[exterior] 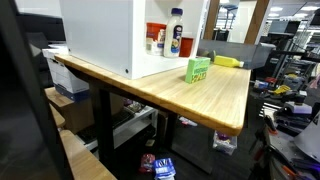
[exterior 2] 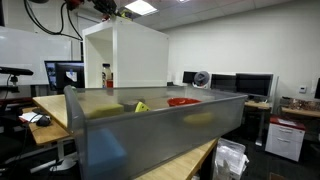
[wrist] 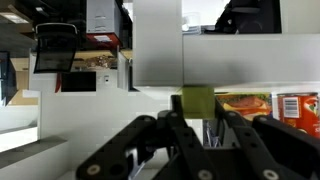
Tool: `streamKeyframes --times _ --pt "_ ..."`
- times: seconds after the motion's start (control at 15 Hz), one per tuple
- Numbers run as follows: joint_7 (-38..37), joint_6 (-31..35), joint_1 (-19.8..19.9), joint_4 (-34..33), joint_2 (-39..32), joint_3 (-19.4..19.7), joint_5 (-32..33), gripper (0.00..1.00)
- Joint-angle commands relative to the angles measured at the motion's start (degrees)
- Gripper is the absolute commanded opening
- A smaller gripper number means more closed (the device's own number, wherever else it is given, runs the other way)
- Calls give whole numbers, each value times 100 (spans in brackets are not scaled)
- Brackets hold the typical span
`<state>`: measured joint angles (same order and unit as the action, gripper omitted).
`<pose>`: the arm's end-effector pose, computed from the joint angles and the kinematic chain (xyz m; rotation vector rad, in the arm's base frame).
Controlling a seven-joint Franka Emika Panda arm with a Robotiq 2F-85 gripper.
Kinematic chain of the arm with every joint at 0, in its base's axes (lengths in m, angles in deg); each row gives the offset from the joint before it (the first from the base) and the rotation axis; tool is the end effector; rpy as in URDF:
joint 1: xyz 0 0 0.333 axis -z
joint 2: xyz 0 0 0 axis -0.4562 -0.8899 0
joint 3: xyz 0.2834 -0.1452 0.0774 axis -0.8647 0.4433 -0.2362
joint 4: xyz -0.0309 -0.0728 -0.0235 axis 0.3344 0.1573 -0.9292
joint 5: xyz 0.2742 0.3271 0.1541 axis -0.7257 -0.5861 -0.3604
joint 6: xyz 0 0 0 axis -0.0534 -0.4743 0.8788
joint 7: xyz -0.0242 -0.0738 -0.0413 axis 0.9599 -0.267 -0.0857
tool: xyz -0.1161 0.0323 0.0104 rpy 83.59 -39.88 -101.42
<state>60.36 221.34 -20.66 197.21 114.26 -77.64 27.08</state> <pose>0.4637 -0.0022 0.7051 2.6109 -0.1583 1.6897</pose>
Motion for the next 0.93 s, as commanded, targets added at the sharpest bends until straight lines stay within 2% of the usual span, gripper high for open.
streamKeyframes --times 0.0,0.27,0.33,0.4,0.87 --pt "324 -501 -369 -60 224 304 -129 7" --pt "319 -741 -375 -82 348 361 -38 7" --pt "566 -990 -530 247 967 594 -76 7" --pt "735 -999 -604 303 1075 690 -62 7" --pt "1248 -3001 -532 277 2243 955 37 7"
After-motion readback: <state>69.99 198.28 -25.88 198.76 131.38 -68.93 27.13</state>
